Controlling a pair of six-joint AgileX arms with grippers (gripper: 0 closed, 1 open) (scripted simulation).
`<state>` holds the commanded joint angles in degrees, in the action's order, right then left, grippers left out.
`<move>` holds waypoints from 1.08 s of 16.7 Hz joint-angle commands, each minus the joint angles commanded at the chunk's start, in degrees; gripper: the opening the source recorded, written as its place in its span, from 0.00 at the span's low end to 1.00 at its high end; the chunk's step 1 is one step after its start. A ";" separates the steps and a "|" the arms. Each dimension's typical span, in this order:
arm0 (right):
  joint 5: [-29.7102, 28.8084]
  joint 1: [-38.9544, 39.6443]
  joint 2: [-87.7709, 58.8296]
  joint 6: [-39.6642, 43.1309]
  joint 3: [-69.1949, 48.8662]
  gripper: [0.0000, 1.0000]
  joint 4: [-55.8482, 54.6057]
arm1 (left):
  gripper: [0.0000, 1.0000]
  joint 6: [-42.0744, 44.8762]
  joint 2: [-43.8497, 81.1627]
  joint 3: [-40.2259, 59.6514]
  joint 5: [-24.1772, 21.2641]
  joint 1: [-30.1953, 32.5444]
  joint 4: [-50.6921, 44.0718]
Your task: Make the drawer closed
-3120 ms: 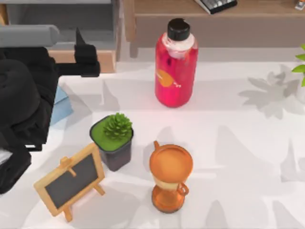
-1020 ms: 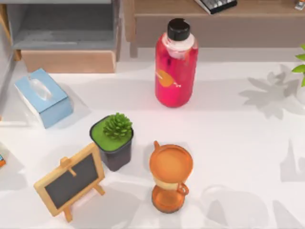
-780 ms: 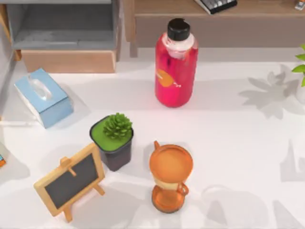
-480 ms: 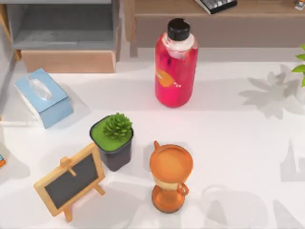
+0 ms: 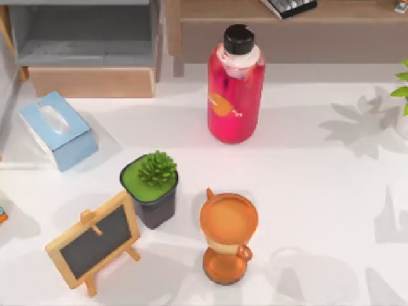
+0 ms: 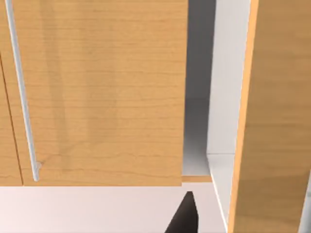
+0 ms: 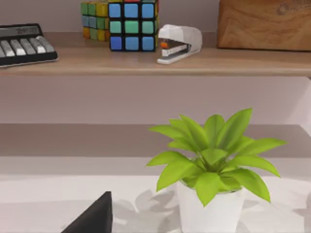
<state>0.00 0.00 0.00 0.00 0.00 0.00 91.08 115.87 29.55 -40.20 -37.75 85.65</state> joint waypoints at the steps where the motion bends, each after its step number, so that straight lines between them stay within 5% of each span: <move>1: 0.00 0.00 0.00 0.00 0.00 1.00 0.00 | 0.25 0.00 0.00 0.00 0.00 0.00 0.00; 5: 0.00 0.00 0.00 0.00 0.00 1.00 0.00 | 0.00 0.00 0.00 0.00 0.00 0.00 0.00; 18: 0.00 0.00 0.00 0.00 0.00 1.00 0.00 | 0.00 -0.45 2.68 5.01 2.67 2.78 -3.37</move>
<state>0.00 0.00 0.00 0.00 0.00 0.00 90.64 118.54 34.56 -37.53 -34.97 82.28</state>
